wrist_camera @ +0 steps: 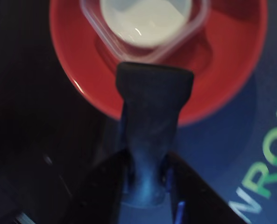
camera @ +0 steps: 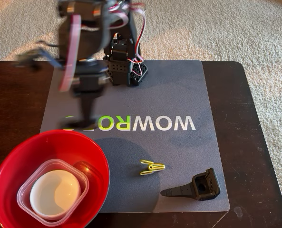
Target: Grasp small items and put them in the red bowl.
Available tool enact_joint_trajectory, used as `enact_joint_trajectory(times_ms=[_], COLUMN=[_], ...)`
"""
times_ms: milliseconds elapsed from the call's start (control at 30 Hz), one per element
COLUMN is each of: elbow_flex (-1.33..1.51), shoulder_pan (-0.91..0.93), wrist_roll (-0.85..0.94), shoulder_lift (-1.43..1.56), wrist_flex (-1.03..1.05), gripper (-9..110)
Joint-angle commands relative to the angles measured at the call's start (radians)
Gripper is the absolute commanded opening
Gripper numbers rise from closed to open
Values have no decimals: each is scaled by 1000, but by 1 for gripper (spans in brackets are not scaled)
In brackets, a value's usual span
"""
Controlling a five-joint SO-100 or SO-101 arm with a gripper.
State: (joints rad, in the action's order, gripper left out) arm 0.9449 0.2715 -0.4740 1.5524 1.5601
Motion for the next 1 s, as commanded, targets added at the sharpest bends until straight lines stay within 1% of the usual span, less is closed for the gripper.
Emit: enact_joint_trajectory(times_ms=[0, 100, 300, 333, 367, 433, 700, 767, 800, 900, 967], elbow_flex=[-262, -439, -675, -690, -693, -693, -693, -601, -509, -97, 227], shoulder_pan=[83, 141, 206, 206, 206, 206, 163, 141, 117, -17, -123], wrist_roll=[-54, -98, -169, -175, -183, -187, -189, -198, -224, -334, -377], shoulder_lift=[-204, -408, -741, -765, -781, -782, -672, -561, -472, -156, 52], wrist_flex=[9, 9, 11, 11, 11, 17, 143, 147, 147, 138, 44], gripper=[0, 0, 0, 4, 11, 17, 27, 27, 27, 28, 27])
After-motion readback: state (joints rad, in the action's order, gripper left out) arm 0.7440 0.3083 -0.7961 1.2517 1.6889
